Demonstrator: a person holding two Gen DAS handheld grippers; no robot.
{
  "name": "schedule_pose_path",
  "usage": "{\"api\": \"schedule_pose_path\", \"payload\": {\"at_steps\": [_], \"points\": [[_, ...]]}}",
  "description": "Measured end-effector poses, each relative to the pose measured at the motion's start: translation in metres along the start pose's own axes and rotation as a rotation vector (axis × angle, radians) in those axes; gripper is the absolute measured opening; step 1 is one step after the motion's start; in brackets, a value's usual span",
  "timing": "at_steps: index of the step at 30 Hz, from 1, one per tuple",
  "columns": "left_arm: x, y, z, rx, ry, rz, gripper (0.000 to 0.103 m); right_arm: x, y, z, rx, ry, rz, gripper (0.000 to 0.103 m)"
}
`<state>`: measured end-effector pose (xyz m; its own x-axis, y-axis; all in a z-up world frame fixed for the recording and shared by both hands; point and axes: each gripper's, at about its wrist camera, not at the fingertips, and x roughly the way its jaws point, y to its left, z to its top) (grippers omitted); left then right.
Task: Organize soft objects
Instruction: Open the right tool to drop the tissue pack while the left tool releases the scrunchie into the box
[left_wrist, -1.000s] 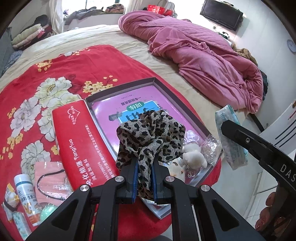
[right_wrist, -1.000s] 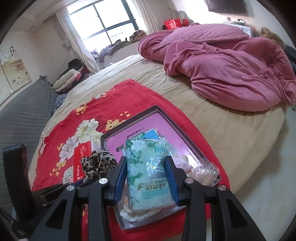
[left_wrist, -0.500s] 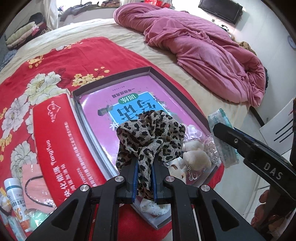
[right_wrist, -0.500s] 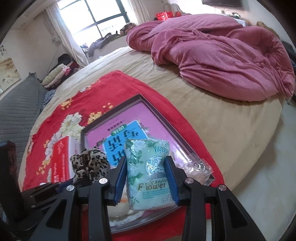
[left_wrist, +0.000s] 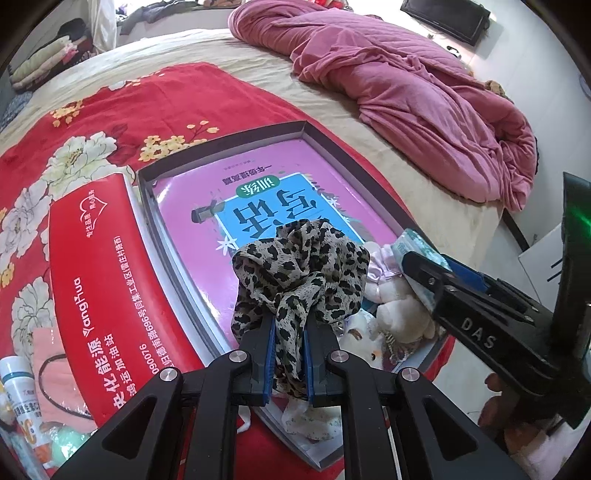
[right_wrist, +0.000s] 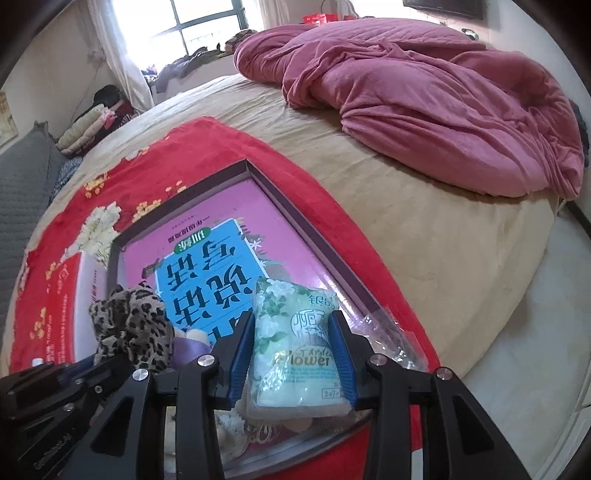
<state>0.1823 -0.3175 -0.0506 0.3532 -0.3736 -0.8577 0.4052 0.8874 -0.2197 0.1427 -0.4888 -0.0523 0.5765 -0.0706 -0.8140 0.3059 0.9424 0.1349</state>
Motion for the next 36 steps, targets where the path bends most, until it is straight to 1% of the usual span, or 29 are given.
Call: {"api": "schedule_pose_path", "payload": {"at_steps": [3, 5, 7, 12, 14, 20, 24, 29, 32, 36], "points": [[0.001, 0.001, 0.001, -0.001, -0.002, 0.002, 0.013, 0.004, 0.002, 0.0, -0.004, -0.005, -0.01, 0.044], [0.001, 0.001, 0.001, -0.001, 0.0, 0.003, 0.013, 0.005, 0.002, 0.0, -0.006, -0.002, -0.004, 0.05], [0.001, 0.002, 0.001, -0.001, 0.0, 0.003, 0.013, 0.005, 0.002, -0.001, -0.002, -0.001, 0.014, 0.056], [0.001, 0.002, 0.002, -0.002, 0.001, 0.002, 0.014, -0.008, -0.002, -0.002, 0.036, -0.043, 0.06, 0.061], [0.002, 0.002, 0.002, -0.002, 0.001, 0.002, 0.015, -0.019, -0.003, -0.002, 0.048, -0.072, 0.068, 0.061], [0.002, 0.001, 0.003, -0.004, 0.003, 0.003, 0.016, -0.042, -0.008, -0.002, 0.063, -0.11, 0.083, 0.062], [0.0, 0.0, 0.002, -0.007, -0.001, 0.002, 0.022, -0.045, -0.011, -0.003, 0.069, -0.109, 0.081, 0.062], [-0.001, 0.001, 0.0, -0.007, 0.002, 0.001, 0.023, -0.045, -0.012, -0.005, 0.072, -0.103, 0.087, 0.062], [-0.002, 0.001, 0.0, -0.008, -0.001, 0.003, 0.029, -0.046, -0.011, -0.006, 0.07, -0.099, 0.084, 0.062], [-0.005, 0.001, -0.001, -0.01, -0.004, -0.007, 0.029, -0.047, -0.009, -0.007, 0.063, -0.097, 0.08, 0.062]]}}
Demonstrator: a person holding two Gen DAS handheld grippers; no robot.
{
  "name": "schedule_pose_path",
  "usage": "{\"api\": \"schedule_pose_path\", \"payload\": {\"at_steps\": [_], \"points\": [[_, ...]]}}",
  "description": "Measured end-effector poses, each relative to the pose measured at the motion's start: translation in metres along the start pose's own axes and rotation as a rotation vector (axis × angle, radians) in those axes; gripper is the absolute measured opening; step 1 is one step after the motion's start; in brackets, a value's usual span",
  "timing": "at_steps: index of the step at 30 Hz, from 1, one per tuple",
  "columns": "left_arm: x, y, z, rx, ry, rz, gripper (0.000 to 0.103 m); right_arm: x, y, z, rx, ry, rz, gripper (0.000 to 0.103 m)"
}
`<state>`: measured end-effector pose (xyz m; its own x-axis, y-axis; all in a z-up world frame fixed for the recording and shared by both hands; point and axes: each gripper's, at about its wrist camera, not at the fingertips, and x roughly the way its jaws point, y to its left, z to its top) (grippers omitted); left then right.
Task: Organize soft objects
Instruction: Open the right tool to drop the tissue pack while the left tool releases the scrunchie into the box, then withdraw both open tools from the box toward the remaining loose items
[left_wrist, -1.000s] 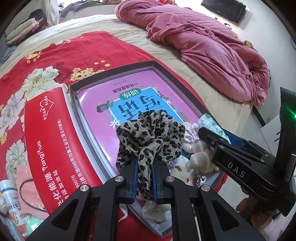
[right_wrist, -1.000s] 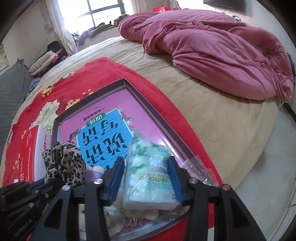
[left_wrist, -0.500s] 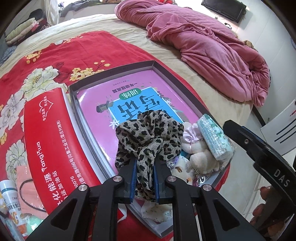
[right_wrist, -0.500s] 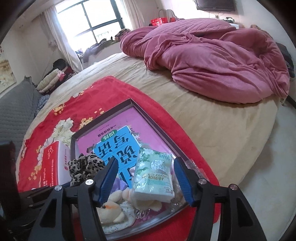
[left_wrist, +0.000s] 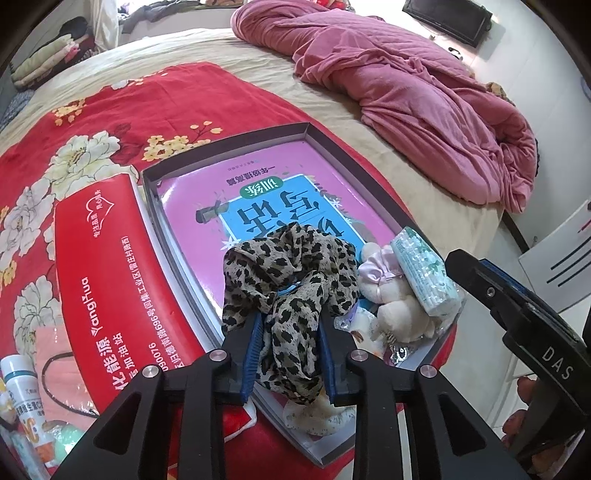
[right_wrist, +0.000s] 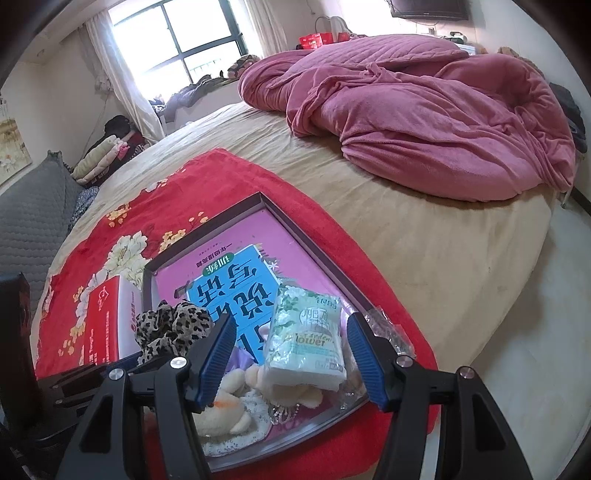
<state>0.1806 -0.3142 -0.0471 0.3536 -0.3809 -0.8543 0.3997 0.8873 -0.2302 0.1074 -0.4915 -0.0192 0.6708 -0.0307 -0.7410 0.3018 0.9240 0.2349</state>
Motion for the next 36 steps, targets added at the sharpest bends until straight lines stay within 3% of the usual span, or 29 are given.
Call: {"api": "schedule_pose_path", "payload": {"at_steps": [12, 23, 31, 33, 36], "points": [[-0.01, 0.002, -0.003, 0.004, -0.004, -0.021, 0.05, -0.007, -0.001, -0.001, 0.001, 0.003, -0.026, 0.062], [-0.024, 0.0, -0.003, 0.013, -0.028, -0.025, 0.058, -0.019, 0.002, 0.0, -0.004, -0.014, -0.033, 0.062], [-0.042, -0.004, -0.005, 0.027, -0.056, -0.008, 0.069, -0.031, 0.004, 0.002, -0.011, -0.027, -0.048, 0.066], [-0.047, -0.003, -0.006, 0.029, -0.064, -0.001, 0.076, -0.036, 0.006, 0.003, -0.014, -0.036, -0.051, 0.067], [-0.057, -0.001, -0.008, 0.027, -0.078, 0.004, 0.076, -0.043, 0.01, 0.004, -0.021, -0.043, -0.047, 0.068]]}}
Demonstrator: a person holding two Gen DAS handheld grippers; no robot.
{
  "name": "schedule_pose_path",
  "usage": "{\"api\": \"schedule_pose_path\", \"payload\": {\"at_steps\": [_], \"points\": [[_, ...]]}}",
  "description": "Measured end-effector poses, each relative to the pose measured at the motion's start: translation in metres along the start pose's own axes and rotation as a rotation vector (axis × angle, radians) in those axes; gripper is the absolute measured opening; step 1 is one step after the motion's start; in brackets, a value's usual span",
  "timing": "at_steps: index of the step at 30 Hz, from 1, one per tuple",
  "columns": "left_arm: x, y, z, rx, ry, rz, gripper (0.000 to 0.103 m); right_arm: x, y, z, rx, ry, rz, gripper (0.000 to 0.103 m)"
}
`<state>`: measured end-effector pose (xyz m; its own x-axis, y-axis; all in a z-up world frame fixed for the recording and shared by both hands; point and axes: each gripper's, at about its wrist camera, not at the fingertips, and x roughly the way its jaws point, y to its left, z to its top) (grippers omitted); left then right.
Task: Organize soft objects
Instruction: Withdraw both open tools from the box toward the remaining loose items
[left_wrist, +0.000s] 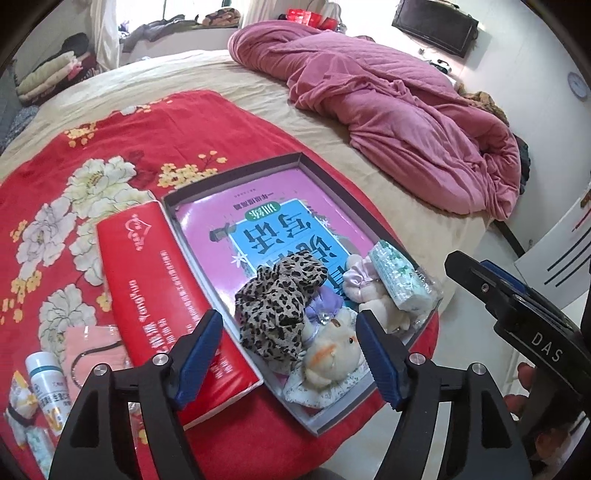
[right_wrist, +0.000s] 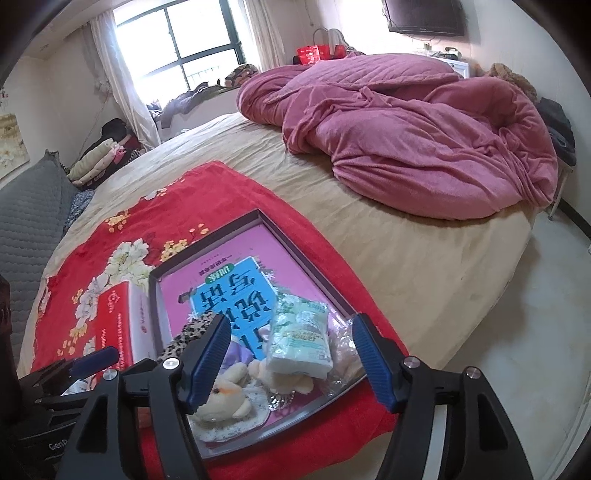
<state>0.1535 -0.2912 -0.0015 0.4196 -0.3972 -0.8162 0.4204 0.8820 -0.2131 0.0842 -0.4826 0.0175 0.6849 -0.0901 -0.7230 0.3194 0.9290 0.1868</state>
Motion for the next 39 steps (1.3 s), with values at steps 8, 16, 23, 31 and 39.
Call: {"api": "schedule_pose_path", "payload": {"at_steps": [8, 16, 23, 31, 39], "points": [[-0.037, 0.014, -0.008, -0.018, -0.043, 0.022, 0.076, -0.021, 0.028, 0.0, -0.054, -0.02, 0.016, 0.069], [-0.076, 0.045, -0.022, -0.057, -0.083, 0.056, 0.076, -0.041, 0.075, -0.003, -0.133, -0.037, 0.055, 0.069], [-0.108, 0.081, -0.038, -0.108, -0.116, 0.084, 0.076, -0.054, 0.122, -0.012, -0.205, -0.037, 0.104, 0.069], [-0.145, 0.139, -0.069, -0.195, -0.133, 0.129, 0.078, -0.061, 0.176, -0.029, -0.292, -0.019, 0.152, 0.069], [-0.181, 0.206, -0.106, -0.325, -0.156, 0.189, 0.079, -0.06, 0.221, -0.051, -0.369, 0.019, 0.206, 0.07]]}}
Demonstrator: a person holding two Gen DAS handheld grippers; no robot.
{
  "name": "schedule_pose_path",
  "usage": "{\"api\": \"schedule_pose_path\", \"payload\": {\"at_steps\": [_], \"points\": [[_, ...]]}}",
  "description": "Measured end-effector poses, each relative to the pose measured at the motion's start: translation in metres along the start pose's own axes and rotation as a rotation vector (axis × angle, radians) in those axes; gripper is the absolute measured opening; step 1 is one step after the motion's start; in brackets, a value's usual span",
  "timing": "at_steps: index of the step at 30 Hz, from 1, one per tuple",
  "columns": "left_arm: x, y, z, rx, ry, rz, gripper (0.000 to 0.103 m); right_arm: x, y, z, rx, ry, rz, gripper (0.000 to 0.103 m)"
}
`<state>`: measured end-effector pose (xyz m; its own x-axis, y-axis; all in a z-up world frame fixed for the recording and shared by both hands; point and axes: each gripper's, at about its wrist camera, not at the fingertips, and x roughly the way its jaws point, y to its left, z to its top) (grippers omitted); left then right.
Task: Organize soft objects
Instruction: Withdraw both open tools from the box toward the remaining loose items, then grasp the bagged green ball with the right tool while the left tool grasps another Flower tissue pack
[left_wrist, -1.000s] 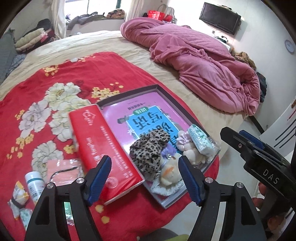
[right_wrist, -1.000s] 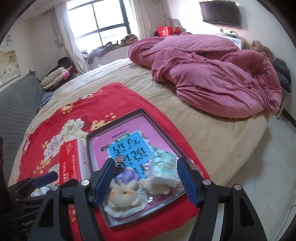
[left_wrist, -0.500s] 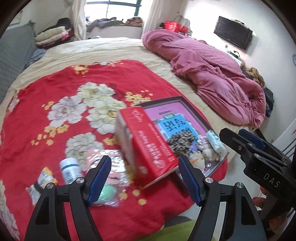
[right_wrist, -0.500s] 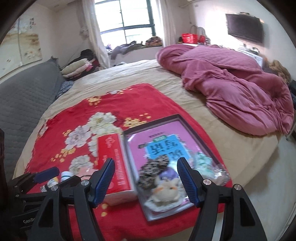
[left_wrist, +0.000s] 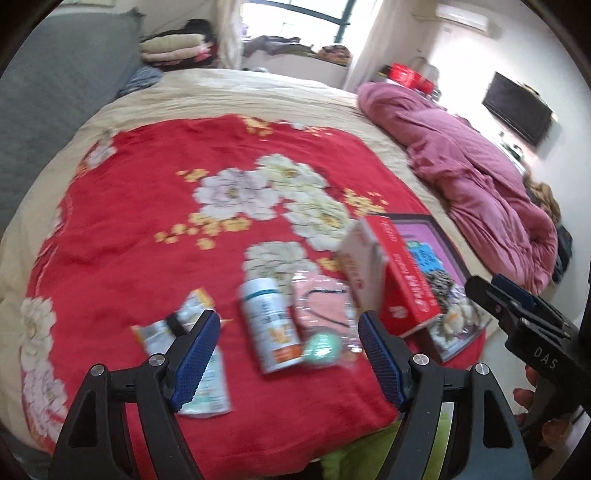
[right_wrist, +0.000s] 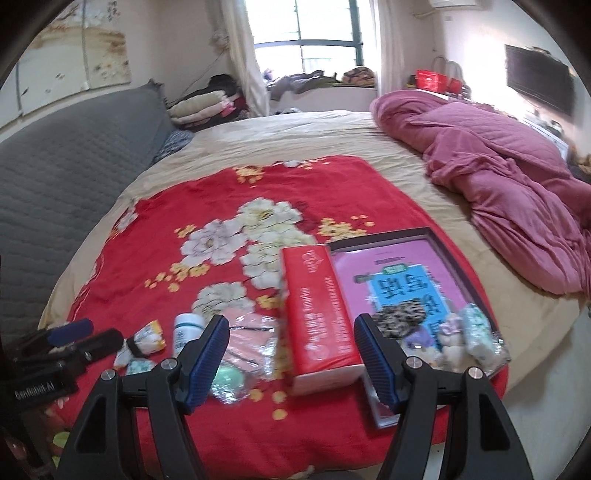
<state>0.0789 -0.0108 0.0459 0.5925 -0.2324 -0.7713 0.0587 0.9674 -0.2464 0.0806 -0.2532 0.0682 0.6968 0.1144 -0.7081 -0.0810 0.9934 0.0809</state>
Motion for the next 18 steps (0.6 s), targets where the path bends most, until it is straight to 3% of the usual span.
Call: {"api": "schedule_pose_path", "payload": {"at_steps": [9, 18], "points": [[-0.003, 0.054, -0.021, -0.079, 0.025, 0.052, 0.079, 0.019, 0.049, -0.017, -0.091, 0.062, 0.043, 0.07], [0.008, 0.085, -0.044, -0.125, 0.072, 0.075, 0.079, 0.032, 0.065, -0.034, -0.141, 0.104, 0.055, 0.07]]}}
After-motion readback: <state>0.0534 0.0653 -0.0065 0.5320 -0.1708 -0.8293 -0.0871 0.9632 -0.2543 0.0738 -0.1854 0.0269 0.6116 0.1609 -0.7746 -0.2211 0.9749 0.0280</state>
